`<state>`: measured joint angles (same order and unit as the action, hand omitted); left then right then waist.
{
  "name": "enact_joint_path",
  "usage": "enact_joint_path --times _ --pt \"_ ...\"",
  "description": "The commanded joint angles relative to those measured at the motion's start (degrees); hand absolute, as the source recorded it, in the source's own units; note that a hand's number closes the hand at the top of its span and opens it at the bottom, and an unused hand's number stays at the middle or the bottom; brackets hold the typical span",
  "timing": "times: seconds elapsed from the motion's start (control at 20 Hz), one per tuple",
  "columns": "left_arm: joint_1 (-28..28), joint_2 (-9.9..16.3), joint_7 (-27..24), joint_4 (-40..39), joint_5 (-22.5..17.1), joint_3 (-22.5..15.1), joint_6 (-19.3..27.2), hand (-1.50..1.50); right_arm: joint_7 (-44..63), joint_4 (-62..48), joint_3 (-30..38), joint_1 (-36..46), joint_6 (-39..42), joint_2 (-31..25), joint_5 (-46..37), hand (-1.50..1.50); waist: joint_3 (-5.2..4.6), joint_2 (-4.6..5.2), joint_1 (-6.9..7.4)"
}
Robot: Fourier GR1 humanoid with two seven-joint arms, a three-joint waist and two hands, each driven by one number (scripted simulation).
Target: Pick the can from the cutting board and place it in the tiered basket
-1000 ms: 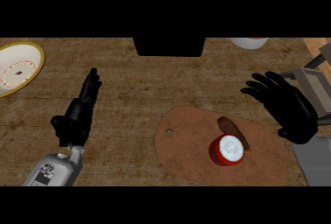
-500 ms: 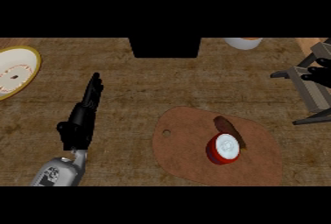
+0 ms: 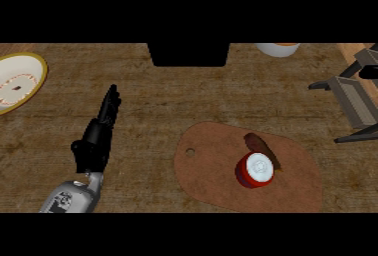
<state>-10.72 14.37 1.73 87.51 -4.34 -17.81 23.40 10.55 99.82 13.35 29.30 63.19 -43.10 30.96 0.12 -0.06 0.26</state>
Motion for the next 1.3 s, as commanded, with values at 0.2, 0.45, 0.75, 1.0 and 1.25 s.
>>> enact_joint_path --times 0.2,0.45,0.75,1.0,1.25 --pt "2.8 -0.6 -2.7 -0.1 0.5 1.1 -1.1 0.0 -0.6 14.3 -3.5 -4.4 4.2 4.3 -14.4 -1.5 -0.11 0.04 -0.15" --pt "0.6 -2.0 -1.1 -0.5 1.5 1.5 -2.2 0.0 -0.2 19.4 -6.7 -6.6 3.3 6.5 -18.1 -1.5 -0.12 0.04 -0.23" --pt "0.2 -2.1 -1.3 -1.7 2.0 2.9 -3.2 0.0 2.5 23.3 -13.8 -8.9 3.0 7.3 -25.1 -1.5 -0.14 0.09 -0.21" --pt "0.2 -2.5 -1.2 -1.9 2.3 4.5 -4.2 0.0 1.8 24.6 -13.3 -10.4 4.3 5.0 -27.1 -1.5 -0.14 0.05 -0.45" --pt "-0.7 -4.1 -0.8 -1.9 3.2 4.6 -4.5 0.0 -7.9 18.7 -13.4 -8.6 5.4 5.9 -41.2 -1.5 -0.05 0.29 0.24"
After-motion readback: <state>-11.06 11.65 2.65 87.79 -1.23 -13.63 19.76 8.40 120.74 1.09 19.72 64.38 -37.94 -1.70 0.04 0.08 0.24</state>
